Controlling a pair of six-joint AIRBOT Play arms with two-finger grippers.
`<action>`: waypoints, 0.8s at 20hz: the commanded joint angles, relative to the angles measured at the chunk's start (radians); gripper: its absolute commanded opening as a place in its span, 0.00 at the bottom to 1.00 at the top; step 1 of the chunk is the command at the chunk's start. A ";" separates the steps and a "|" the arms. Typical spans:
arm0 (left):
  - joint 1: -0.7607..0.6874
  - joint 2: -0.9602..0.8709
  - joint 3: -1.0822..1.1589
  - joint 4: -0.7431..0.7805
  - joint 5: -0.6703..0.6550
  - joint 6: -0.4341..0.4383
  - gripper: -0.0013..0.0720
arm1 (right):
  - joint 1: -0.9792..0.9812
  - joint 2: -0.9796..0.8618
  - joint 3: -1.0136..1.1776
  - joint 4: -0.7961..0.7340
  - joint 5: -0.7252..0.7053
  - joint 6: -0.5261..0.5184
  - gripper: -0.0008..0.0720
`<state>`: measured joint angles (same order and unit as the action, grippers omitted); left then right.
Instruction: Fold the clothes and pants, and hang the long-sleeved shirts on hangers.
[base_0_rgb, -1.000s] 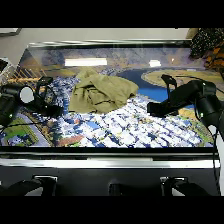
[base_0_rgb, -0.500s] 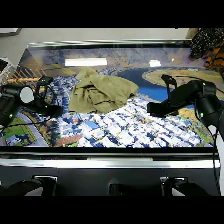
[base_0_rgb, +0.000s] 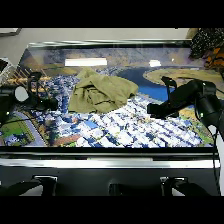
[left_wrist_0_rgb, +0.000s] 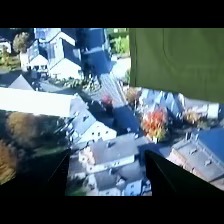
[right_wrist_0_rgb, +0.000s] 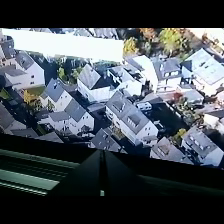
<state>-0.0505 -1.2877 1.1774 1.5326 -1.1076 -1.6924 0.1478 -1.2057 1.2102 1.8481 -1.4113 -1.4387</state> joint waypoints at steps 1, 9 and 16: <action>0.172 -0.113 -0.014 -0.357 0.194 0.165 0.76 | 0.001 0.000 0.000 0.000 -0.068 0.011 0.09; 0.187 -0.394 -0.013 -0.693 0.187 0.447 0.76 | 0.001 0.000 0.000 0.000 -0.076 0.014 0.15; 0.138 -0.431 -0.012 -0.695 0.225 0.445 0.19 | 0.001 0.000 0.000 0.017 -0.057 0.045 0.15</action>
<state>0.0990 -1.7069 1.1648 0.8463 -0.8822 -1.2587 0.1478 -1.2057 1.2102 1.8519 -1.4857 -1.4063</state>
